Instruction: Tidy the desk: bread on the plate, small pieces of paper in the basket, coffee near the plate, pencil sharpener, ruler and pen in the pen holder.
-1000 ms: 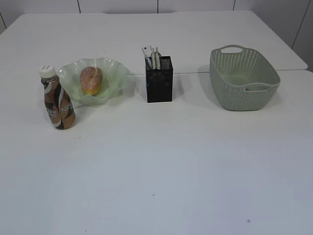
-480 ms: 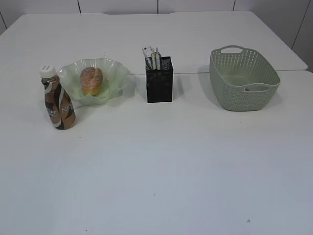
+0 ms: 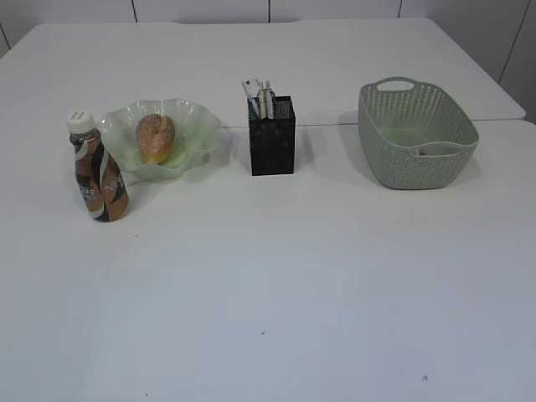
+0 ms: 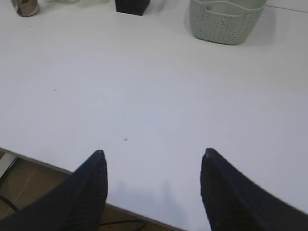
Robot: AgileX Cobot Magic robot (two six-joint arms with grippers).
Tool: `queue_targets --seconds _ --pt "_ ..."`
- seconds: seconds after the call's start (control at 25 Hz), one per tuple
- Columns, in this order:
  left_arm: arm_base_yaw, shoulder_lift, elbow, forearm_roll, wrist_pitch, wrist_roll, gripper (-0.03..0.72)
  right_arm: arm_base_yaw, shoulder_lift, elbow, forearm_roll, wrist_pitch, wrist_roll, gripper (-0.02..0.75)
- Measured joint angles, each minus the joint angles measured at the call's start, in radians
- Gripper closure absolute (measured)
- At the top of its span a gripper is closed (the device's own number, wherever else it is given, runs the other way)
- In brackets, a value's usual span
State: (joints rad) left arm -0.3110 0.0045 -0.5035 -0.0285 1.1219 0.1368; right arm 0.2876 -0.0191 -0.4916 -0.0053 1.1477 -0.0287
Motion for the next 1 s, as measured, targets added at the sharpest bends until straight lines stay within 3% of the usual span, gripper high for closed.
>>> queue_targets --seconds 0.12,0.2,0.32,1.0 --pt "0.112 0.000 0.000 0.000 0.000 0.000 0.285 -0.092 0.000 0.000 0.000 0.000 0.001 0.259" --pt "0.222 0.000 0.000 0.000 0.000 0.000 0.286 -0.192 0.000 0.000 0.000 -0.002 0.001 0.259" --pt "0.311 0.000 0.000 0.000 0.000 -0.001 0.286 -0.276 0.000 0.000 0.000 -0.002 0.001 0.259" --pt "0.316 0.000 0.000 0.000 0.000 -0.001 0.287 -0.290 0.000 0.000 0.000 -0.002 0.001 0.258"
